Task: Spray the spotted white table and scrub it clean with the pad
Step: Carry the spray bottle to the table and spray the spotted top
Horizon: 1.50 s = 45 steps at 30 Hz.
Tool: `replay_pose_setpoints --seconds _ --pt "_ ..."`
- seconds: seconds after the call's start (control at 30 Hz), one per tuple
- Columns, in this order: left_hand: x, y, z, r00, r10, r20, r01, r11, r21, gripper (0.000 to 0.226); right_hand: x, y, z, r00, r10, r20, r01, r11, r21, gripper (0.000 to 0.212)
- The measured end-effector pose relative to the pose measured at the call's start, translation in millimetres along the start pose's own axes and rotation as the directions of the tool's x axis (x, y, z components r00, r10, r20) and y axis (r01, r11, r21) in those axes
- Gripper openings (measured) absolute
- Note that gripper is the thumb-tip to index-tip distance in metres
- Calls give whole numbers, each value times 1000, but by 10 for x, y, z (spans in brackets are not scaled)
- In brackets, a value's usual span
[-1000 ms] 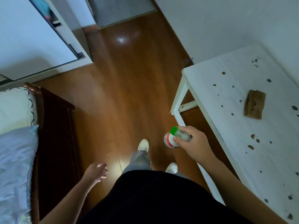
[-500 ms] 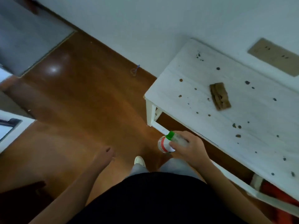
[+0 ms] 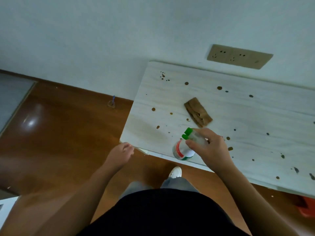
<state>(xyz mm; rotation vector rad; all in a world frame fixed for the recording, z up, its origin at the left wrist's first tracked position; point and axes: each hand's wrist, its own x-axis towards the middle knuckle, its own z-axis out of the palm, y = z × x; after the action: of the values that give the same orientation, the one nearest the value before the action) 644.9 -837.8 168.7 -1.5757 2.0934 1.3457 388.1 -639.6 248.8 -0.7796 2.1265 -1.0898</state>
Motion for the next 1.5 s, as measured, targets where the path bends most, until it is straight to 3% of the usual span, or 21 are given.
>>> replay_pose_setpoints --seconds 0.23,0.4,0.57,0.73,0.97,1.3,1.5 --pt "434 390 -90 993 120 -9 -112 942 315 27 440 -131 -211 995 -82 -56 76 993 -91 38" --pt "724 513 -90 966 259 -21 -215 840 499 43 464 -49 -249 972 40 -230 -54 997 -57 33" --pt "925 379 -11 924 374 77 -344 728 594 54 359 128 -145 928 166 -334 -188 982 -35 38" --pt "947 178 -21 912 384 143 -382 669 638 62 321 195 57 845 211 -491 -200 977 76 39" --pt "1043 99 -101 896 362 257 -436 604 667 63 393 130 239 704 342 -622 -108 918 383 28" --pt "1004 168 -56 901 374 219 -416 600 683 62 846 169 253 836 251 -488 -51 921 386 32" --pt "989 154 111 908 404 116 -358 599 716 60 1197 370 228 916 254 -309 -143 929 341 35"
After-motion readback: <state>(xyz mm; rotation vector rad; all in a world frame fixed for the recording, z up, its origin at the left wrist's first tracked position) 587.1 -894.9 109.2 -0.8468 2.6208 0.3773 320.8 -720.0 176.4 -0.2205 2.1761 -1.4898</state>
